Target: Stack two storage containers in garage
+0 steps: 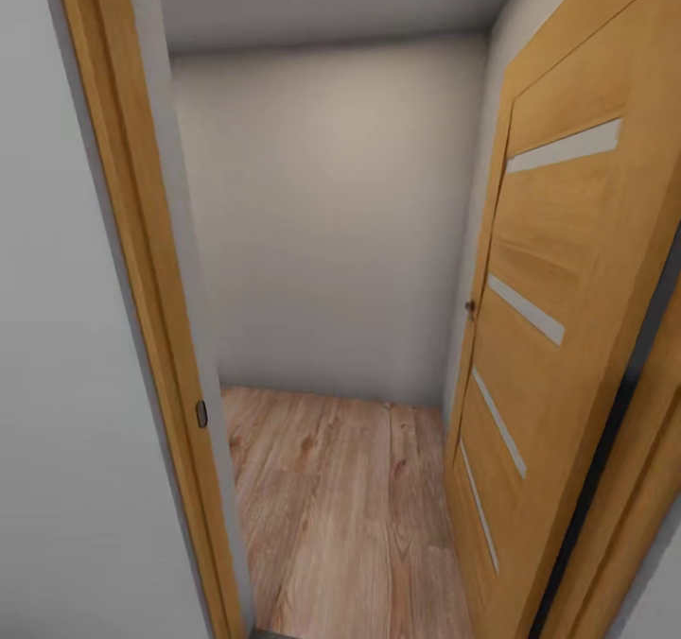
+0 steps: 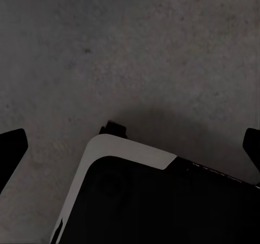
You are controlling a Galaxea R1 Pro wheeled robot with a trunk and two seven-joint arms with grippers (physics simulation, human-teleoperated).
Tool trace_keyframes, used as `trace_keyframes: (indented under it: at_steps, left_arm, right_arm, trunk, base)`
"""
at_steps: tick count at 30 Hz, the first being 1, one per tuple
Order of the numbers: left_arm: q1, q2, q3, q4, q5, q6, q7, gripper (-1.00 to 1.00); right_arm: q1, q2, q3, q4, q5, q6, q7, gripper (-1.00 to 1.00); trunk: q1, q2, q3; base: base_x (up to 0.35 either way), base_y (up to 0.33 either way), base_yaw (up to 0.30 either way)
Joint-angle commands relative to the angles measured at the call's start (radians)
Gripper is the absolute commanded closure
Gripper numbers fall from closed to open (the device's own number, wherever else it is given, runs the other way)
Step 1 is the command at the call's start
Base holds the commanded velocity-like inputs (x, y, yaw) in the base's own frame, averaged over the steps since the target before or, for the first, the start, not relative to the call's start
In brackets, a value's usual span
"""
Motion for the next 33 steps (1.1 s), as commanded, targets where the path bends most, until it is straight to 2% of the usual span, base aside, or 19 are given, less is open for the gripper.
trace_keyframes:
  at_steps: [1, 11, 33]
  left_arm:
    - [-0.001, 0.0, 0.008, 0.001, 0.001, -0.004, -0.002, -1.0]
    - [-0.001, 0.0, 0.008, 0.002, 0.002, -0.005, -0.002, -1.0]
    - [-0.001, 0.0, 0.008, 0.002, 0.002, 0.003, -0.002, -1.0]
  right_arm:
    - [-0.001, -0.001, 0.008, 0.003, -0.007, -0.005, 0.0, -1.0]
    - [-0.001, -0.001, 0.008, 0.003, -0.006, -0.005, 0.0, -1.0]
    - [-0.001, 0.0, 0.008, 0.003, -0.006, -0.005, 0.0, -1.0]
  trunk:
    - [0.0, -0.001, -0.002]
    - [0.0, -0.001, -0.002]
    - [0.0, -0.001, -0.002]
  base:
    - [0.043, 0.0, 0.029]
    - [0.037, 0.0, 0.005]
    - [0.309, 0.0, 0.0]
